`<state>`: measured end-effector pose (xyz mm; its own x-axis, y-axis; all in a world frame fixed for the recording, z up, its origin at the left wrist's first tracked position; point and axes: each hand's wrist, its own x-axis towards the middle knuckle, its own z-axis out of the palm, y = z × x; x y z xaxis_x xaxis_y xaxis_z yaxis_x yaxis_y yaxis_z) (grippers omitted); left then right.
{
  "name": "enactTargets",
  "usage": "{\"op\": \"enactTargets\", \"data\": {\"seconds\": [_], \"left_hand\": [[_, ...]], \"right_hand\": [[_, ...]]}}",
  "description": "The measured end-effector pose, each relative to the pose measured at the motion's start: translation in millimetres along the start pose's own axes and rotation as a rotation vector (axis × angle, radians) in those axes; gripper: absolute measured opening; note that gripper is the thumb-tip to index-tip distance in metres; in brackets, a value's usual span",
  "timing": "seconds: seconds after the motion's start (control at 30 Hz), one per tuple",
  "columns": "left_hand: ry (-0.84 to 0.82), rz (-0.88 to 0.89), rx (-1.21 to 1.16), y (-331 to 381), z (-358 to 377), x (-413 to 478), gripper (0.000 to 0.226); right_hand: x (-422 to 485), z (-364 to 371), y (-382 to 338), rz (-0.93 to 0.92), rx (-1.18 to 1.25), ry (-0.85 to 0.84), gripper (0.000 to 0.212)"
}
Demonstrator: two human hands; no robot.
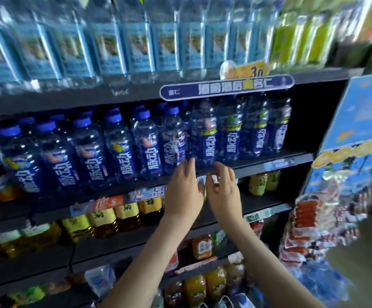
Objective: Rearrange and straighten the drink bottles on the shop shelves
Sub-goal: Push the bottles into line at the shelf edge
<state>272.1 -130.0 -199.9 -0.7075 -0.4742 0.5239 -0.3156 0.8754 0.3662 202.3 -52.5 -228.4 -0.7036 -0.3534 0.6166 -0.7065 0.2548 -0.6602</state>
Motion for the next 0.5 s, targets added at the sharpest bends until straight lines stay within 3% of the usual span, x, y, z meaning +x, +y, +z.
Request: {"op": "enactTargets", "data": {"seconds": [0.33,0.5], "left_hand": [[0.221,0.166,0.002,114.3,5.6,86.0,0.056],[0.276,0.16,0.061,175.1,21.7,144.9,0.058]], "right_hand": [[105.0,-93.1,25.2,-0.093,0.023,0.154,0.036],[177.9,-144.8,60.7,-0.222,-0.025,0.106,0.038]]}}
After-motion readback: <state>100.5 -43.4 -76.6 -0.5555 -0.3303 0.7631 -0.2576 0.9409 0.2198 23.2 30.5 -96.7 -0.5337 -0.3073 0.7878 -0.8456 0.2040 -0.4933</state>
